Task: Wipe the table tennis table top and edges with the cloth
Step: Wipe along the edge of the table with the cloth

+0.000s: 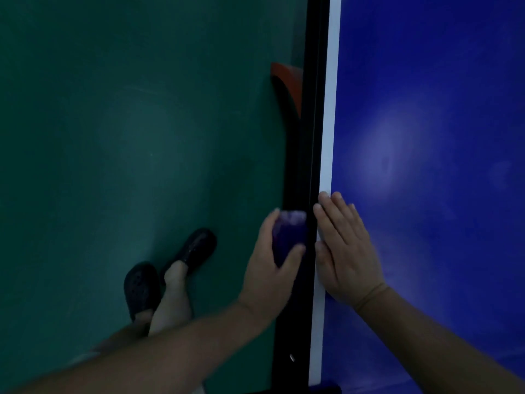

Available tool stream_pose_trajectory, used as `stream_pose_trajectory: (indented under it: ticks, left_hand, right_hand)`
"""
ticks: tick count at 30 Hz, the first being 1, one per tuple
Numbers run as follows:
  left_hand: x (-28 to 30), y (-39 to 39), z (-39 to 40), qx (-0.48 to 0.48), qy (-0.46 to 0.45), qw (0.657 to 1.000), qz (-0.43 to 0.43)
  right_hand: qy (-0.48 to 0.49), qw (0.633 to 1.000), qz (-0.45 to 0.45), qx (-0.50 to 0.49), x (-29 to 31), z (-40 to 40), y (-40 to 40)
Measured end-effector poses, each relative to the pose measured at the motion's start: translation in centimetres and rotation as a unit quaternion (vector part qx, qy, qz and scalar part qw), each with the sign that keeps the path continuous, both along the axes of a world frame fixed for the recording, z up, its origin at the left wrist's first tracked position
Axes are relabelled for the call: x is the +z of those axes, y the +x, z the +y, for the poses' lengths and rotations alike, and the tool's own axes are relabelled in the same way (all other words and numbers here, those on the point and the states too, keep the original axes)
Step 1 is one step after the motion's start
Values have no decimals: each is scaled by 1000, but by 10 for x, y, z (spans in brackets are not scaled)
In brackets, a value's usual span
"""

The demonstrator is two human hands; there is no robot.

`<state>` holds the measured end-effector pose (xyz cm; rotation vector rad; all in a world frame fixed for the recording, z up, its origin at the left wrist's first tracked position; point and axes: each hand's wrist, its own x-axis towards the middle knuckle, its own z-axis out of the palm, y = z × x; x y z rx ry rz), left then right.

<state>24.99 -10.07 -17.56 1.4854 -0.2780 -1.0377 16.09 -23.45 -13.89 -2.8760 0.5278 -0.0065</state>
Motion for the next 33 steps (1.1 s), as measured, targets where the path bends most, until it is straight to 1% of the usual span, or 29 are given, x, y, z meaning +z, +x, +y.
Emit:
stream_pose_trajectory:
  ticks: [3,9,12,15,17,18,20,22,25,28,31,33]
  left_hand:
    - [2,-6,-3,-19,-2,1000,7]
    - [-23,50,-66,-1,-10,999,-30]
    - [-23,54,-65,-2,-3,999,-35]
    - [-11,52,-55,-30,12,999,-17]
    - [-5,58,-63,-51,18,998,-11]
    - [-3,65,-72,-51,21,998,-22]
    - [-1,85,-96,-32,19,998,-50]
    - [-3,110,-123,-19,20,998,-56]
    - [-8,138,-147,-1,17,1000,-26]
    - [-2,133,-141,10,18,998,64]
    - [3,120,-117,-37,15,996,76]
    - [5,126,-117,-45,-4,995,83]
  right_hand:
    - [6,1000,0,-23,1,-1,2]
    - [14,999,-1,-29,5,1,4]
    - [33,999,0,-31,5,-1,5]
    - [49,998,5,-30,9,-3,5]
    - [47,999,-7,-18,13,-15,14]
    - [37,999,-14,-10,13,-25,23]
    - [10,1000,-16,-5,13,-54,49]
    - [-12,1000,-10,15,11,-86,83]
    - [-38,999,2,39,13,-133,143]
    - [-59,997,37,31,15,-173,193]
    - [-69,994,80,20,5,-188,213]
    - [-49,997,63,5,-2,-188,213]
